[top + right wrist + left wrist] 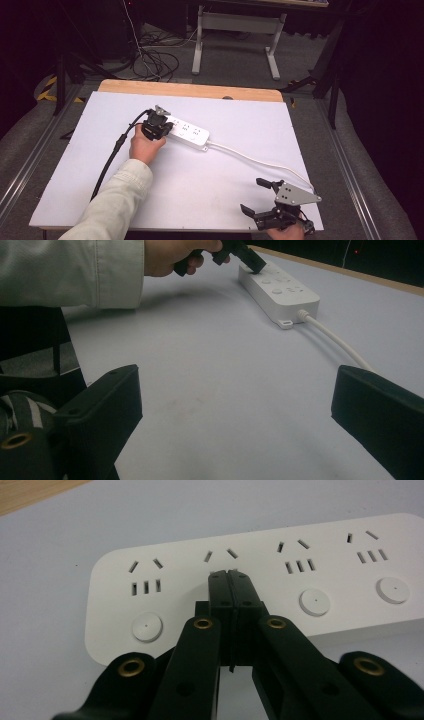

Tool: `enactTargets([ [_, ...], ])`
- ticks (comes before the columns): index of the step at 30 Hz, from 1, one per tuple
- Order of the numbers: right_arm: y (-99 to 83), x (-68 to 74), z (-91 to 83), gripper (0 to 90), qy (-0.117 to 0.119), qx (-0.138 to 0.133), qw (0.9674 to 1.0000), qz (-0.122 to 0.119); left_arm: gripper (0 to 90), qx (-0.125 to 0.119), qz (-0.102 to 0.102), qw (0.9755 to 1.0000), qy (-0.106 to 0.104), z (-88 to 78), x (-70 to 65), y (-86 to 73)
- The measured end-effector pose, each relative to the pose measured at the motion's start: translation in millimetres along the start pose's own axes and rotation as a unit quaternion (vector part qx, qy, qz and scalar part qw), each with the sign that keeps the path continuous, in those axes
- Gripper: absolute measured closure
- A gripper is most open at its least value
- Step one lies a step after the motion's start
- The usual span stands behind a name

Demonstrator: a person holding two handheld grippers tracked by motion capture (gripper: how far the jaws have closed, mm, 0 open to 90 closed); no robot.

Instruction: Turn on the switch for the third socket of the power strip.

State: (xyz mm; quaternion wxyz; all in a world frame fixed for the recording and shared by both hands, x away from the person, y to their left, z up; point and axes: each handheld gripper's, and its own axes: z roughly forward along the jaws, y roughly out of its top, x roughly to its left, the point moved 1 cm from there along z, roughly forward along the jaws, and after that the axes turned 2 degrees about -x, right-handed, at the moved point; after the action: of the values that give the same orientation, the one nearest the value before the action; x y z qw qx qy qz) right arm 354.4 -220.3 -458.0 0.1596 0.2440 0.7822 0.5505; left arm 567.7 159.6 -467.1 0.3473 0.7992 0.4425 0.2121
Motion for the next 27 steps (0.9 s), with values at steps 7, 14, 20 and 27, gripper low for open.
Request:
enactTargets([
  [7, 0.0, -0.5, -0.4, 6.7, 0.0, -0.001, 1.0, 0.001, 90.0, 0.016, 0.016, 0.9997, 0.011, 0.5, -3.7, 3.9],
  [14, -0.3, -0.7, -0.6, 6.7, 0.001, -0.002, 1.0, 0.002, 90.0, 0.028, 0.021, 0.9993, 0.016, 0.5, -5.1, 6.6],
  [20, -0.4, -0.9, -0.6, 6.7, 0.001, -0.002, 1.0, 0.003, 90.0, 0.036, 0.02, 0.999, 0.014, 0.7, -4.5, 8.6],
  [27, -0.8, -1.5, -1.1, 6.7, 0.001, -0.002, 1.0, 0.004, 90.0, 0.047, 0.025, 0.9985, 0.014, 1.2, -4.6, 11.4],
])
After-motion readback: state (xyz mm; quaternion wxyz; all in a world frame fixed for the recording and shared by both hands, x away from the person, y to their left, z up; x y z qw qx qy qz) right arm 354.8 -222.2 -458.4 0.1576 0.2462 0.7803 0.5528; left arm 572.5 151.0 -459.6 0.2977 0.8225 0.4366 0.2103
